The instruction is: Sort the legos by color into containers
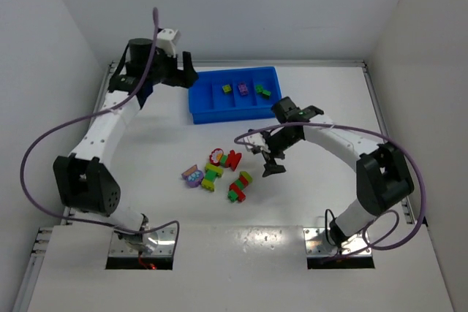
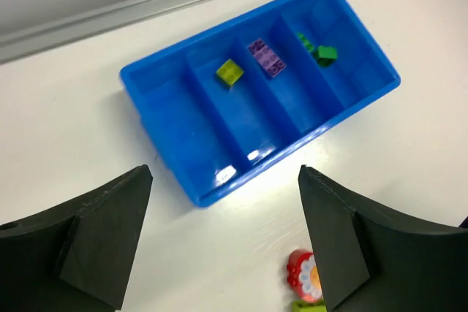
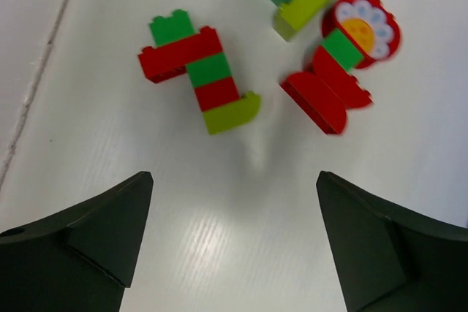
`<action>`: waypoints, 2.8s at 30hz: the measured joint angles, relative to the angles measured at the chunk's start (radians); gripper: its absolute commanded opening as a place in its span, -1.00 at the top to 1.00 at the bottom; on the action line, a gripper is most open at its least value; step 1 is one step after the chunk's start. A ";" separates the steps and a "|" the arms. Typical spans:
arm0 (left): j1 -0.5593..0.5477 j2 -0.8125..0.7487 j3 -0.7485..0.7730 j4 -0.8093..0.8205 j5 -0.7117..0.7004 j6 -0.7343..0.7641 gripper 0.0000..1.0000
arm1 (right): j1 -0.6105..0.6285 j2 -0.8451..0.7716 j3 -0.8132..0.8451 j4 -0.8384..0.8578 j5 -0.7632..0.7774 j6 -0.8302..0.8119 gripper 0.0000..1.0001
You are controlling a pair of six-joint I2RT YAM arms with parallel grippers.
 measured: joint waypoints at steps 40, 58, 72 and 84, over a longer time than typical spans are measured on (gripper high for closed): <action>0.197 -0.174 -0.259 -0.103 0.105 0.006 -0.75 | 0.317 0.153 -0.188 0.388 0.164 -0.001 0.20; 0.203 -0.173 -0.273 -0.104 0.153 0.005 -0.75 | 0.328 0.184 -0.169 0.387 0.185 0.043 0.76; 0.091 -0.234 -0.534 0.101 0.705 -0.166 -0.63 | 0.239 -0.040 -0.099 0.628 0.281 0.563 1.00; -0.001 -0.073 -0.506 0.142 0.835 -0.233 -0.52 | 0.257 -0.113 -0.125 0.784 0.452 0.609 1.00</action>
